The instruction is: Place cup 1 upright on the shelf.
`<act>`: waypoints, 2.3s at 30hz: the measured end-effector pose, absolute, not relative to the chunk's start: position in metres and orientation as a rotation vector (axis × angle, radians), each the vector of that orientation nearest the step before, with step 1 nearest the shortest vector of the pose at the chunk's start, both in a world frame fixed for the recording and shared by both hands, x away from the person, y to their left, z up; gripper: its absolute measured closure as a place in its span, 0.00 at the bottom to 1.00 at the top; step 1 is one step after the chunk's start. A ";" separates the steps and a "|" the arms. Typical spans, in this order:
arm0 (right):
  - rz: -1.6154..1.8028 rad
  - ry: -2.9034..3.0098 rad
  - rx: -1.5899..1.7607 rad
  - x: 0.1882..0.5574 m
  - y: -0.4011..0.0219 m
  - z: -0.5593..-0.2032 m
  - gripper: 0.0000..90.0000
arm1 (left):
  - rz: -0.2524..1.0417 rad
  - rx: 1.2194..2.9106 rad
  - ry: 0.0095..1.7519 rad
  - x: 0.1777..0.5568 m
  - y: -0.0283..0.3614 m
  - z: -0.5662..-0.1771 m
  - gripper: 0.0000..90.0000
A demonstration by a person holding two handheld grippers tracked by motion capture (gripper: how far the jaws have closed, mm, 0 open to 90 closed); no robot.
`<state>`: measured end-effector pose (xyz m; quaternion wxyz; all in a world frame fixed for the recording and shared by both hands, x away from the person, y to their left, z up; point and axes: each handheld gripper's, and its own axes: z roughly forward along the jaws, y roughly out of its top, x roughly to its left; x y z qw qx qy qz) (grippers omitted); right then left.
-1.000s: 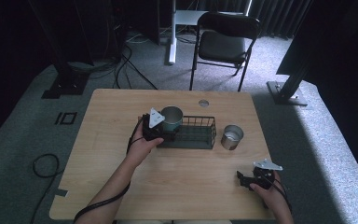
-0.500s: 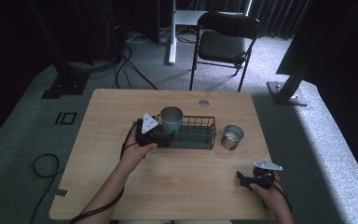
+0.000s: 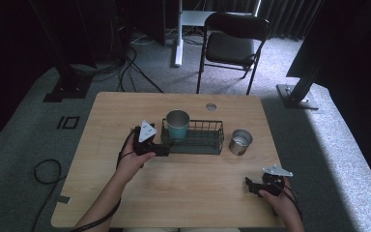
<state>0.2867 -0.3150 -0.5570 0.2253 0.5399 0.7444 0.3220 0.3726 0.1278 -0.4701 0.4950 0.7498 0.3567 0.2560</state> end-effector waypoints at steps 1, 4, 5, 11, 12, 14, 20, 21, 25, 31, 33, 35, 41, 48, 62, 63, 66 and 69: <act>0.888 2.053 1.489 0.287 -0.315 -0.557 0.13 | 0.621 1.825 0.863 0.371 0.130 -0.471 0.02; 0.888 2.053 1.489 0.287 -0.315 -0.557 0.12 | 0.621 1.826 0.866 0.369 0.133 -0.473 0.02; 0.888 2.053 1.488 0.287 -0.315 -0.557 0.13 | 0.621 1.830 0.868 0.366 0.136 -0.474 0.02; 0.888 2.053 1.489 0.287 -0.315 -0.557 0.13 | 0.624 1.838 0.877 0.358 0.147 -0.478 0.03; 0.888 2.053 1.489 0.287 -0.315 -0.557 0.13 | 0.626 1.837 0.876 0.357 0.149 -0.479 0.02; 0.888 2.053 1.489 0.287 -0.315 -0.557 0.13 | 0.629 1.839 0.876 0.357 0.150 -0.480 0.02; 0.888 2.053 1.489 0.287 -0.315 -0.557 0.13 | 0.617 1.852 0.905 0.351 0.162 -0.492 0.03; 0.888 2.053 1.489 0.287 -0.315 -0.557 0.12 | 0.619 1.858 0.906 0.350 0.163 -0.493 0.02; 0.888 2.053 1.488 0.287 -0.315 -0.557 0.13 | 0.620 1.864 0.914 0.346 0.169 -0.496 0.02; 0.888 2.053 1.489 0.287 -0.315 -0.557 0.13 | 0.620 1.886 0.917 0.338 0.176 -0.504 0.02; 0.888 2.053 1.489 0.287 -0.315 -0.557 0.12 | 0.621 1.886 0.920 0.336 0.178 -0.505 0.02; 0.888 2.053 1.489 0.287 -0.315 -0.557 0.12 | 0.623 1.892 0.927 0.333 0.183 -0.508 0.02; 0.888 2.053 1.489 0.287 -0.315 -0.557 0.12 | 0.617 1.898 0.969 0.327 0.196 -0.516 0.02; 0.888 2.053 1.488 0.287 -0.315 -0.557 0.12 | 0.620 1.879 1.033 0.321 0.213 -0.525 0.02; 0.888 2.054 1.487 0.287 -0.315 -0.557 0.12 | 0.614 1.861 1.172 0.306 0.247 -0.537 0.02; 0.887 2.054 1.487 0.287 -0.315 -0.557 0.12 | 0.612 1.860 1.186 0.305 0.249 -0.539 0.03; 0.888 2.053 1.488 0.287 -0.315 -0.557 0.12 | 0.609 1.880 1.227 0.303 0.255 -0.542 0.02; 0.888 2.054 1.487 0.287 -0.315 -0.557 0.12 | 0.617 1.879 1.262 0.302 0.260 -0.544 0.02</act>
